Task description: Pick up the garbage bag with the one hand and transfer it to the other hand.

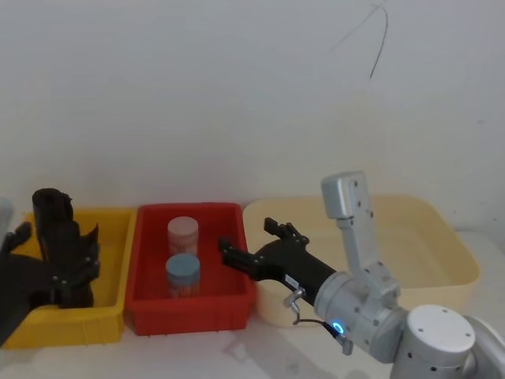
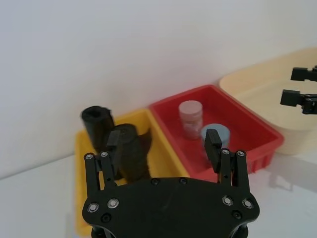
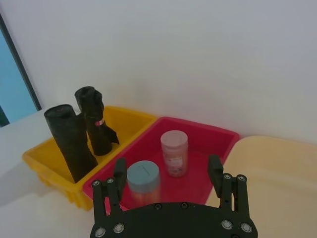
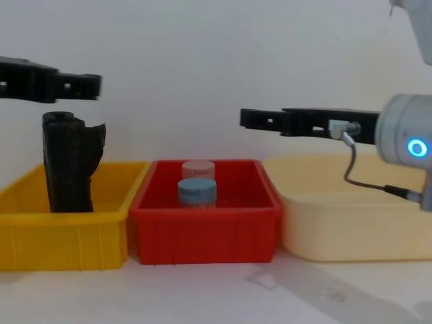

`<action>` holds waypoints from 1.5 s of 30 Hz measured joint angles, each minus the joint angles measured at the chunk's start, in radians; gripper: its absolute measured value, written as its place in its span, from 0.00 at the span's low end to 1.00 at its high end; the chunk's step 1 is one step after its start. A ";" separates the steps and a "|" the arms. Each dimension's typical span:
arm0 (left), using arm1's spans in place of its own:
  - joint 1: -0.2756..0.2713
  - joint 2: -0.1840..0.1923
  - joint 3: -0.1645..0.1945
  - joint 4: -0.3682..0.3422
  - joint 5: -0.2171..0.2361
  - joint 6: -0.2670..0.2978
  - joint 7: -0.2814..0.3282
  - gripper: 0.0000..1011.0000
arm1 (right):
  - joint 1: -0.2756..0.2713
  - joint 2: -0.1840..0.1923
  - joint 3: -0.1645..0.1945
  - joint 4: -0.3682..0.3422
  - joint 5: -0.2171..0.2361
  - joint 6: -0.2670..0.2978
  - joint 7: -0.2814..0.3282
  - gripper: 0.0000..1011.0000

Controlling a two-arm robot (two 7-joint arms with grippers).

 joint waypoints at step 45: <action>-0.115 -0.096 -0.088 0.382 -0.089 -0.211 -0.137 0.99 | 0.069 -0.052 -0.051 0.058 -0.010 0.078 0.002 0.99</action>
